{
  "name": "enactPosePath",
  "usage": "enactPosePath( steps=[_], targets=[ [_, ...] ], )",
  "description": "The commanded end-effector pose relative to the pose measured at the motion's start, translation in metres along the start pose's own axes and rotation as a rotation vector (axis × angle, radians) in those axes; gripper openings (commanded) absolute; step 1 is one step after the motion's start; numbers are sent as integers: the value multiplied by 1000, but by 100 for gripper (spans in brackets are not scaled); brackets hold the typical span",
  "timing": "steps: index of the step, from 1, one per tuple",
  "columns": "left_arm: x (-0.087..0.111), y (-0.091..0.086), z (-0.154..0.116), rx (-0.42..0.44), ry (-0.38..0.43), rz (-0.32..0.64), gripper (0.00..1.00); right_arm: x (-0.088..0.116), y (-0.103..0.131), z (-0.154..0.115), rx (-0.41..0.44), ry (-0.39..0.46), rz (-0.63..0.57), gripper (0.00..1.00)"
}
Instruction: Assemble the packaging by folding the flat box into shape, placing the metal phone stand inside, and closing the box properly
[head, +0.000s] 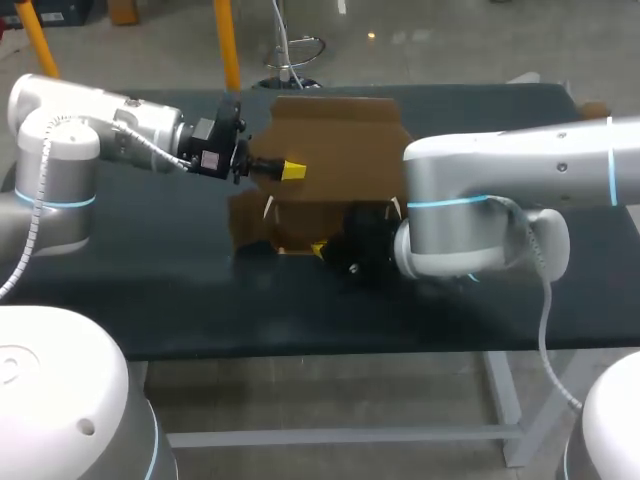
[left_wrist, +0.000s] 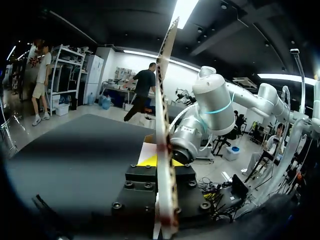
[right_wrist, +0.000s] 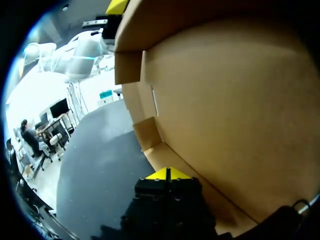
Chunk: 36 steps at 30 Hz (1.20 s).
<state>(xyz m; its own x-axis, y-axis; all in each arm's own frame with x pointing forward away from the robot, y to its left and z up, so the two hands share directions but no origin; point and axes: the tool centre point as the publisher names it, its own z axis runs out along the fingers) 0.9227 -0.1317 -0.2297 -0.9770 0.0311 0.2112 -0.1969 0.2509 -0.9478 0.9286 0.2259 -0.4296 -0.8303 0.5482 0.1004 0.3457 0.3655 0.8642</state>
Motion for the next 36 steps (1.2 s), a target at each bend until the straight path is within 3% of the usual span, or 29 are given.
enactPosePath(
  steps=[1, 25, 36],
  targets=[
    [3, 2, 2, -7, -8, 0, 0, 1, -6, 6, -6, -7, -1, 0],
    [0, 1, 2, -7, -21, 2, 0, 1, -6, 6, -6, -7, -1, 0],
    [0, 1, 2, -7, -21, 2, 0, 18, -5, -15, -38, -10, -28, 0]
  ],
)
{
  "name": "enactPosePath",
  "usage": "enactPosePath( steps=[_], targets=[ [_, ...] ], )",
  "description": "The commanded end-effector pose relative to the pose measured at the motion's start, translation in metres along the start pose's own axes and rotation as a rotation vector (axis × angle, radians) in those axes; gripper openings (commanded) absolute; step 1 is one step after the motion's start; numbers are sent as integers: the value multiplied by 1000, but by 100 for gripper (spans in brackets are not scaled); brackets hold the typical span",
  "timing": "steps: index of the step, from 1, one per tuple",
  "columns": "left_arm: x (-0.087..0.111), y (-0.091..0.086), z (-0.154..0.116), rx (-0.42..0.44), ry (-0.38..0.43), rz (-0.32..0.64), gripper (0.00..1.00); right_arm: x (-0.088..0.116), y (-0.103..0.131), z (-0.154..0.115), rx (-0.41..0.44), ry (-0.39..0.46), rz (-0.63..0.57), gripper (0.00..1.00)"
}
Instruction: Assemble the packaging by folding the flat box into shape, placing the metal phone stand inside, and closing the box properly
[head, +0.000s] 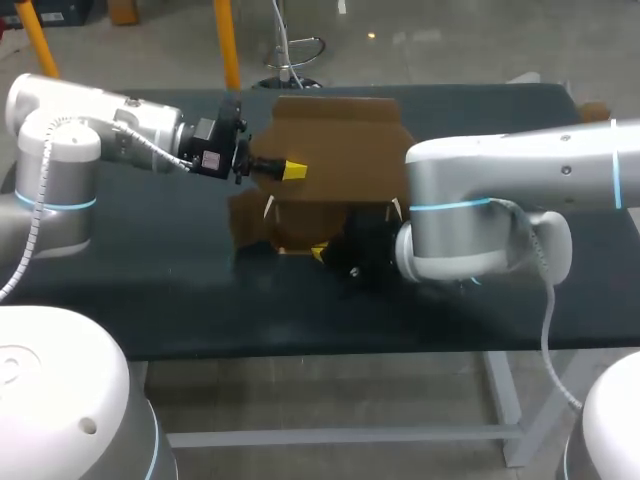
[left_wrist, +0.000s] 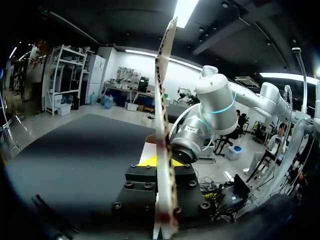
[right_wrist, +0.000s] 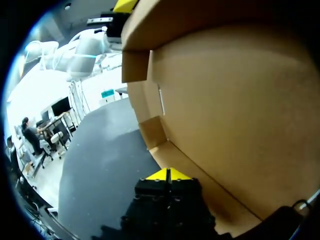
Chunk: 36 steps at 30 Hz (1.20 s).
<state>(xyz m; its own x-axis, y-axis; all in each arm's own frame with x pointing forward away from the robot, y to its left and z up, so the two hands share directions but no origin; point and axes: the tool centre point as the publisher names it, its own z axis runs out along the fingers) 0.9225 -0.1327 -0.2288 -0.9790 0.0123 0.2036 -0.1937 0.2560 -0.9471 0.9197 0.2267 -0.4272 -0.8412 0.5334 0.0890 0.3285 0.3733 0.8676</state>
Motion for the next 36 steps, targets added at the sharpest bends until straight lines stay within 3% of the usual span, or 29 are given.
enactPosePath(
  steps=[1, 14, 36],
  targets=[
    [0, 2, 1, -2, 0, -1, 0, 13, -3, -13, -38, -22, -16, 0],
    [0, 2, 1, -2, 0, -1, 0, 44, -1, -68, -67, -21, -74, 0],
    [0, 2, 1, -2, 0, -1, 0, 64, -22, -188, -74, -3, -141, 0]
  ],
)
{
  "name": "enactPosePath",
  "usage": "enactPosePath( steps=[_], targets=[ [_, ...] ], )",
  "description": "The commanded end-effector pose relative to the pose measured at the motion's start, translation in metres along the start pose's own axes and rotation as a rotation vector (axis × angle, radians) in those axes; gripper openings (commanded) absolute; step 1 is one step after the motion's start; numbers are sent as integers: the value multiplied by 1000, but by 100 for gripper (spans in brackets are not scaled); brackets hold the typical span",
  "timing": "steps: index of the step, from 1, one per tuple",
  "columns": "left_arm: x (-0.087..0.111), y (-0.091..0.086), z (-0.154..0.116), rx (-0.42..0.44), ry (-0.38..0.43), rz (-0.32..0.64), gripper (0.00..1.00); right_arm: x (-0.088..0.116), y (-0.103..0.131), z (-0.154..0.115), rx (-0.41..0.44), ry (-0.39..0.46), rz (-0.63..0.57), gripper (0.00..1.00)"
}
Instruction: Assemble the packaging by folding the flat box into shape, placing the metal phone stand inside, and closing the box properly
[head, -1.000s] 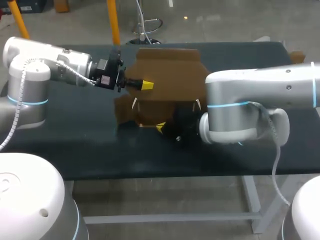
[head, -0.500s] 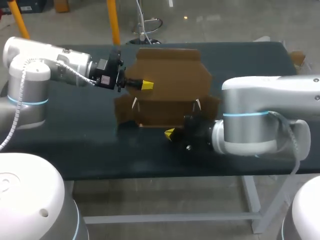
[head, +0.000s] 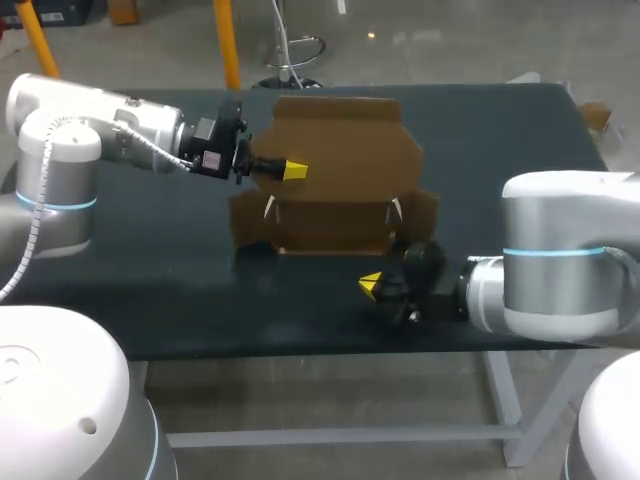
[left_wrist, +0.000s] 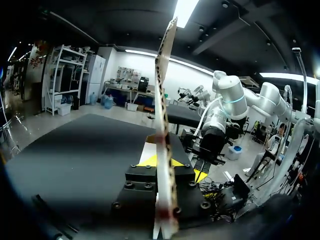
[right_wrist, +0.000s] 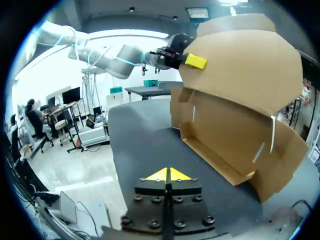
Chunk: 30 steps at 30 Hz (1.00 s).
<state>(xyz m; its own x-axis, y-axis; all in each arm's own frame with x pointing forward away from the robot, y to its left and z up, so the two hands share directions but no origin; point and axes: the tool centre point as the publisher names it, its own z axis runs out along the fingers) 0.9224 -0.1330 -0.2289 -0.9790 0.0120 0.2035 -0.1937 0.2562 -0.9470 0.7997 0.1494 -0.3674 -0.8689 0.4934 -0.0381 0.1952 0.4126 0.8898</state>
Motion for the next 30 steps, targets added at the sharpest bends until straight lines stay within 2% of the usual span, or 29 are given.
enactPosePath(
  steps=[1, 13, 24, 26, 27, 30],
  targets=[
    [0, 2, 1, -2, 0, -1, 0, -2, -5, -54, -36, 11, -5, 0],
    [0, 2, 1, -2, 0, -1, 0, -23, -26, -106, -29, 13, -23, 0],
    [0, 2, 1, -2, 0, -1, 0, -40, -35, -122, -3, 44, -67, 1],
    [0, 2, 1, -2, 0, -1, 0, -44, -36, -123, 6, 52, -78, 14],
    [0, 2, 1, -2, 0, -1, 0, -48, -38, -125, 11, 51, -79, 24],
    [0, 2, 1, -2, 0, -1, 0, -57, -40, -126, 26, 50, -87, 43]
  ],
)
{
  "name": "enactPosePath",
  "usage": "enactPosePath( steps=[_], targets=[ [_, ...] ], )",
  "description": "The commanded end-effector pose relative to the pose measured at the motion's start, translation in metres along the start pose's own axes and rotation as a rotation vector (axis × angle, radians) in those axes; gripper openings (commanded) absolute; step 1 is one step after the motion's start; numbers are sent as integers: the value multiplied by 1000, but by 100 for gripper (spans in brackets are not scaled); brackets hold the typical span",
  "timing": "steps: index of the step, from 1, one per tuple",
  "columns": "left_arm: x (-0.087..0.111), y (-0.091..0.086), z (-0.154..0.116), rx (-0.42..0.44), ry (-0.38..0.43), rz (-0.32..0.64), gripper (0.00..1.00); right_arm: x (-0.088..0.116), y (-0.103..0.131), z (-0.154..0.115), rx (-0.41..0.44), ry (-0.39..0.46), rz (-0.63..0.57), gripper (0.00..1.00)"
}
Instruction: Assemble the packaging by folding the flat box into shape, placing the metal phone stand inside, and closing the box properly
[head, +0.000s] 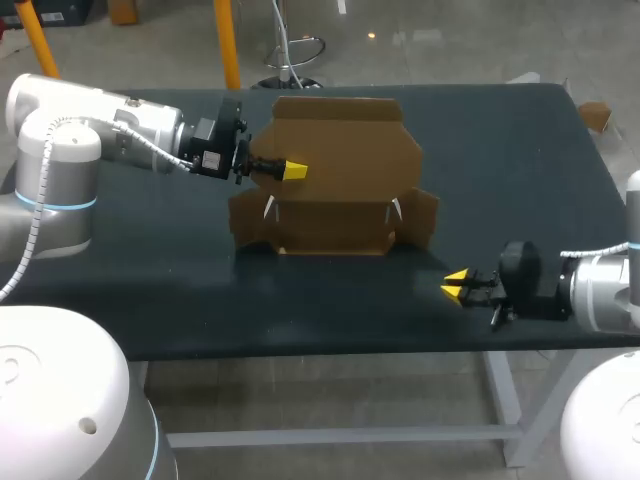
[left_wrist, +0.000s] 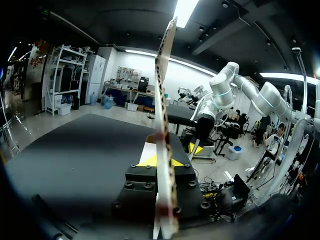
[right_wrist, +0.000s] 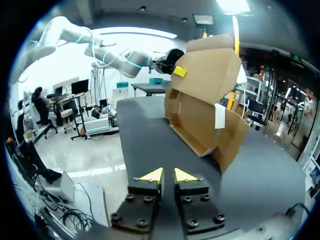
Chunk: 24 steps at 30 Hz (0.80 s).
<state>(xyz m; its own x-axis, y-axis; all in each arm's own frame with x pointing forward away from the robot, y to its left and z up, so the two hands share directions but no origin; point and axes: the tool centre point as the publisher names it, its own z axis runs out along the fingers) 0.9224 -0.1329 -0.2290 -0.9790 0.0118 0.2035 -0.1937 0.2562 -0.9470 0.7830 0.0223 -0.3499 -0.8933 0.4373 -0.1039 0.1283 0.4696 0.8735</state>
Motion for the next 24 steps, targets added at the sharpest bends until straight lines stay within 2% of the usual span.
enactPosePath(
  steps=[1, 4, 5, 14, 19, 24],
  targets=[
    [0, 2, 1, -2, 0, -1, 0, -11, -2, -14, 4, 26, -1, 48],
    [0, 2, 1, -2, 0, -1, 0, -20, -4, -15, 5, 25, -5, 91],
    [0, 2, 1, -2, 0, -1, 0, -22, -5, -15, 5, 24, -6, 100],
    [0, 2, 1, -2, 0, -1, 0, -50, -11, -3, -24, 10, 4, 100],
    [0, 2, 1, -2, 0, -1, 0, -66, -14, 11, -12, -45, 21, 100],
    [0, 2, 1, -2, 0, -1, 0, -79, -12, 30, -37, -63, 42, 100]
  ],
)
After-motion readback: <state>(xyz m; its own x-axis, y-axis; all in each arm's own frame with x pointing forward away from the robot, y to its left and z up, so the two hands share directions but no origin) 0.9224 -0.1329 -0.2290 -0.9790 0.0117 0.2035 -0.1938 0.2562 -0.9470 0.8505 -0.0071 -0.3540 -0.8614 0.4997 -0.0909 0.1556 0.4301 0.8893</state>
